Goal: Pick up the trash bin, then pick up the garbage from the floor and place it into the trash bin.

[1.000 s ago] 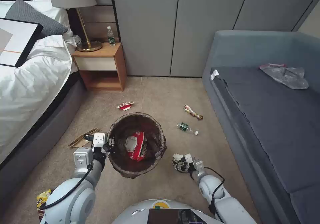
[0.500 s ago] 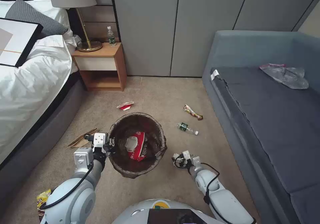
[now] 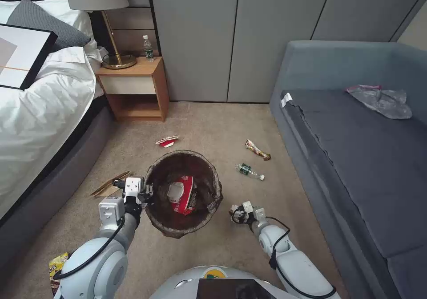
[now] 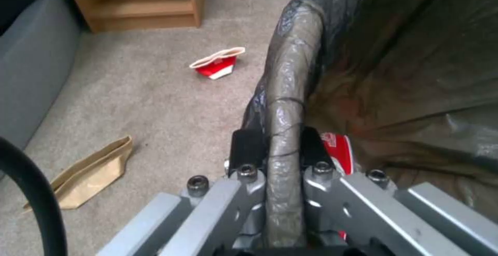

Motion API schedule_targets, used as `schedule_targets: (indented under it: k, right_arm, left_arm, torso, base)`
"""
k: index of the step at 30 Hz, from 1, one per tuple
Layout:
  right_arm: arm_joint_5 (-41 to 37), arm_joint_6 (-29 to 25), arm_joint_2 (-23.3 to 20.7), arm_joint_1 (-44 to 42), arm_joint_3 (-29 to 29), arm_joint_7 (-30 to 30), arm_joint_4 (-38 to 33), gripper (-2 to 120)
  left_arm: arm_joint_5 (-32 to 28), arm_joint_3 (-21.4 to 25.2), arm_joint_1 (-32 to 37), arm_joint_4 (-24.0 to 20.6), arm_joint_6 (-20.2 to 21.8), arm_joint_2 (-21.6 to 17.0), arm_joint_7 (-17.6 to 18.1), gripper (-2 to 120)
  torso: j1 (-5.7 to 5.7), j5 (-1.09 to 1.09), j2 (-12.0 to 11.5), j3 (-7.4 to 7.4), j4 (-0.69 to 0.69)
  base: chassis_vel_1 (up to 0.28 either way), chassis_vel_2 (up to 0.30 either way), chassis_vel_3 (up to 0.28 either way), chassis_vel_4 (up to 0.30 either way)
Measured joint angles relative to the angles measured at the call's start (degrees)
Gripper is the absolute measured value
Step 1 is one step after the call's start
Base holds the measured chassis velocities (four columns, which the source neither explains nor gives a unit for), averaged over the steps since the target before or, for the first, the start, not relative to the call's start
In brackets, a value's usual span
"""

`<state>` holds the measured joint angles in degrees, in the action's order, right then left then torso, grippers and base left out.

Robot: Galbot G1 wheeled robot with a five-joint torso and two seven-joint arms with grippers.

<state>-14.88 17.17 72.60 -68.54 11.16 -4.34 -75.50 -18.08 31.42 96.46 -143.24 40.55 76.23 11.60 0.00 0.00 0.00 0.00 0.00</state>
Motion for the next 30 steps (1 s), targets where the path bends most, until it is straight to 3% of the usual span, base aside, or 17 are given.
schedule_targets:
  k: [30]
  right_arm:
    - [1.7,-0.3,0.9,1.0,-0.1,-0.1,3.4,100]
  left_arm:
    - [-0.2,0.1,-0.3,0.0,-0.1,-0.2,-0.1,2]
  torso:
    - [0.00,0.00,0.0,0.00,0.00]
  base:
    - [0.000,0.000,0.000,0.000]
